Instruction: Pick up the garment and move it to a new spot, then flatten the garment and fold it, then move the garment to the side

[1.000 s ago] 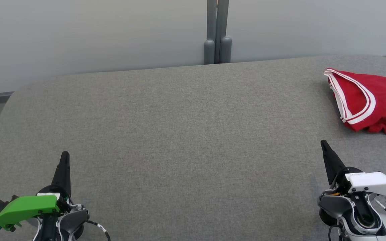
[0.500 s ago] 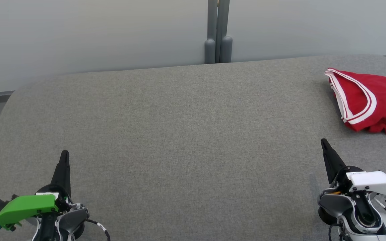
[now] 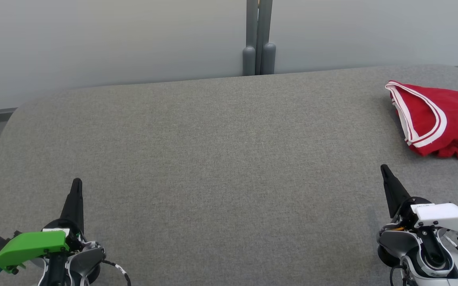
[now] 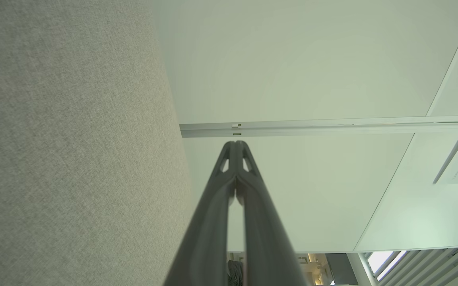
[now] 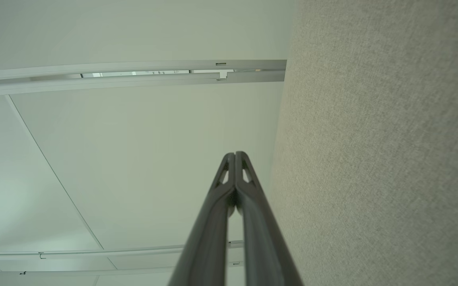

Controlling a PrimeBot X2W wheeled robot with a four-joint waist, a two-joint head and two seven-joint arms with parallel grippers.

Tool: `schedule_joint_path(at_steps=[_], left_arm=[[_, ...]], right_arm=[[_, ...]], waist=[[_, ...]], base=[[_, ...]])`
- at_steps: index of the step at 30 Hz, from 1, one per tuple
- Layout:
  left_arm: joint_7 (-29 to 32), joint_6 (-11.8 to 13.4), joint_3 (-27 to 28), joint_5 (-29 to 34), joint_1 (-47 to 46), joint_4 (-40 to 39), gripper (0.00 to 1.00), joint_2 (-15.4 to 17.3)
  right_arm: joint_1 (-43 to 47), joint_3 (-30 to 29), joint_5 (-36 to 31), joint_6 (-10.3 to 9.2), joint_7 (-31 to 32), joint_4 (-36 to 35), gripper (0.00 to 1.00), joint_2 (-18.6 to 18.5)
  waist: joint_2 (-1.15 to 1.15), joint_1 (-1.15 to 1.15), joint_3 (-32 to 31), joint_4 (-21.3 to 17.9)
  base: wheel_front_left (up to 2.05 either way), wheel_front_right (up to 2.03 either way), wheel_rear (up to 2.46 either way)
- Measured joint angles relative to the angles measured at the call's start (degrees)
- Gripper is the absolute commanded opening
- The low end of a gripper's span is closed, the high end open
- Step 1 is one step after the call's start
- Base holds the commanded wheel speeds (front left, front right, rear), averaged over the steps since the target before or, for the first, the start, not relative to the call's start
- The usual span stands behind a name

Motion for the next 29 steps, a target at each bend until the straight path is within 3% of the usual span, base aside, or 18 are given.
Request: schedule_joint_path(at_steps=[29], left_arm=[[0.0,0.0,0.0,0.0,0.0,0.0,0.0,0.0]], right_arm=[[-0.01,0.0,0.0,0.0,0.0,0.0,0.0,0.0]], waist=[[0.0,0.0,0.0,0.0]], base=[[0.0,0.0,0.0]])
